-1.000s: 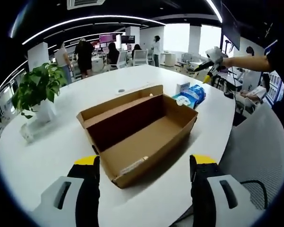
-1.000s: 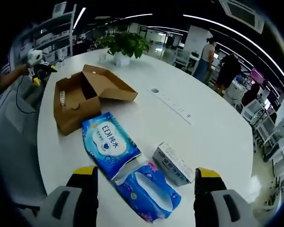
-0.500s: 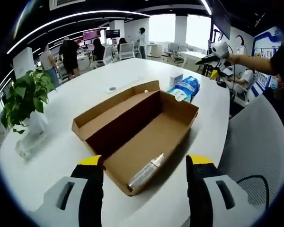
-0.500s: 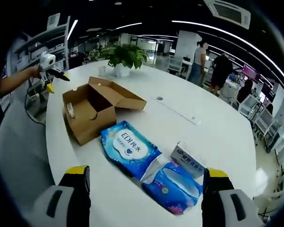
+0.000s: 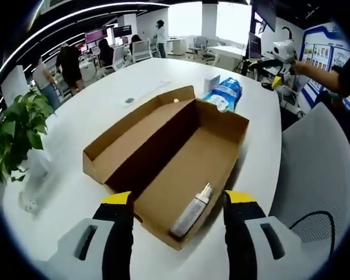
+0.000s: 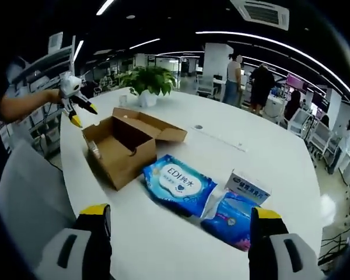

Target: Operate the shoe box by opening the lid, removing the specified soft item, and placing it in the target area until the item is outside and the box remains undamaged.

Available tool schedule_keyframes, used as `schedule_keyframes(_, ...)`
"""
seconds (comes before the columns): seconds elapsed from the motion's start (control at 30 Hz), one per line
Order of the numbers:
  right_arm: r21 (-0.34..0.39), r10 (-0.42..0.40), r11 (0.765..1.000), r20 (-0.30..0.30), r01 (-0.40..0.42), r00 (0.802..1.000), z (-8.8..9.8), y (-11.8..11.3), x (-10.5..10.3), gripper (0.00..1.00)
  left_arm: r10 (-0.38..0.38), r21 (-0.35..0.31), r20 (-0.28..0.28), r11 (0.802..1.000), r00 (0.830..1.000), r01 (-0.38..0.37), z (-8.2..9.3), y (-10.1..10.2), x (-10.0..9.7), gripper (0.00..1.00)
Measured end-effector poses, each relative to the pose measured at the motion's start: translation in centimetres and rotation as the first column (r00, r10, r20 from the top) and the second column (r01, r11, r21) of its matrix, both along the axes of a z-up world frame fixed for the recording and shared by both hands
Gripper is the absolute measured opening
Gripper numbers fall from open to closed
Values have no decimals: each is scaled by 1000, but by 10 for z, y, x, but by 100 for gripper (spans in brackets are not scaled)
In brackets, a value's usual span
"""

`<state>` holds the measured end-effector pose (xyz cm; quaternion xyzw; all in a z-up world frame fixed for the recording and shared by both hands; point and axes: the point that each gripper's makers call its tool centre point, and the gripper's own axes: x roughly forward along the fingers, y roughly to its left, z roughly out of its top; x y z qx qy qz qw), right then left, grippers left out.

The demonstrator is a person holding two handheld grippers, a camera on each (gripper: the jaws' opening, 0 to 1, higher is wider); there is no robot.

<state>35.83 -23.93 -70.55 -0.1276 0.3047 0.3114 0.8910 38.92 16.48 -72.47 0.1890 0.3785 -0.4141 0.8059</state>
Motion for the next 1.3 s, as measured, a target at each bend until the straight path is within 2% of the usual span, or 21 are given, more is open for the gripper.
schedule_keyframes(0.17,23,-15,1000,8,14,1000,3,8,-7,99,-69,53,-15,996,997,70,-8,-2,7,61)
schedule_keyframes(0.3,41,-33,999,20,32,999,7,14,-15,99,-90,75,-35,993,995,92,-13,-2,14,60)
schedule_keyframes(0.5,43,-57,998,32,56,998,10,24,-32,99,-143,129,-62,980,988,150,-21,-2,19,57)
schedule_keyframes(0.73,60,-81,995,36,79,996,12,33,-51,99,-218,180,-105,955,970,234,-33,-3,28,53)
schedule_keyframes(0.9,63,-87,994,26,85,996,10,36,-64,99,-280,214,-162,926,946,311,-45,-7,26,55)
schedule_keyframes(1.1,73,-107,992,16,105,994,10,36,-76,99,-318,226,-212,904,924,363,-58,-13,22,57)
schedule_keyframes(1.3,88,-125,988,3,125,992,8,38,-85,99,-378,235,-265,867,887,439,-71,-21,13,57)
